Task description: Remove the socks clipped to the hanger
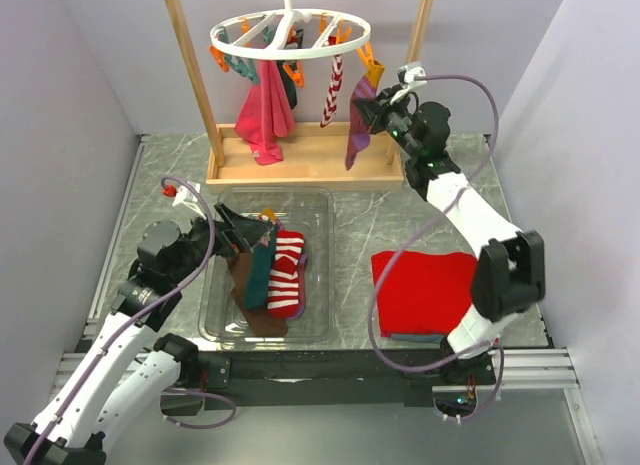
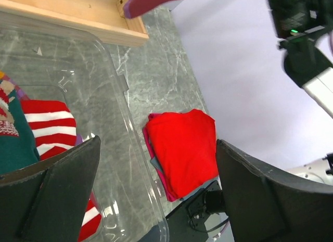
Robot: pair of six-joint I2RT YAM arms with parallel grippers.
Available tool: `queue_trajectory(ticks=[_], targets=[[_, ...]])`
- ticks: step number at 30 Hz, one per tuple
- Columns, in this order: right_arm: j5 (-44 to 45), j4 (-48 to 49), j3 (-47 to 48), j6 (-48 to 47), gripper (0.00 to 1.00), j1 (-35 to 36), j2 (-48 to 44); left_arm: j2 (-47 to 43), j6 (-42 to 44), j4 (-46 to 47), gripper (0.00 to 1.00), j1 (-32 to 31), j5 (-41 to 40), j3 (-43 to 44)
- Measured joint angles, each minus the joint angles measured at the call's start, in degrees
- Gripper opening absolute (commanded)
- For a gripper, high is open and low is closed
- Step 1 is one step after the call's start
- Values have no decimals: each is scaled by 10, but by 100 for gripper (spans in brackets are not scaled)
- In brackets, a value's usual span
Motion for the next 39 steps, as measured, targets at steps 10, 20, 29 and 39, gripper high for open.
queue_trajectory(ticks=[10, 20, 29, 39], targets=[[49, -109, -35, 40, 3, 87, -144, 19, -19, 14, 95, 0, 64, 34], [83, -175, -93, 104, 4, 174, -210, 63, -49, 49, 96, -21, 103, 87], [78, -195, -87, 143, 6, 195, -203, 122, -37, 108, 98, -47, 99, 199], [61, -214, -75, 142, 6, 201, -196, 302, 14, 132, 99, -47, 96, 324]])
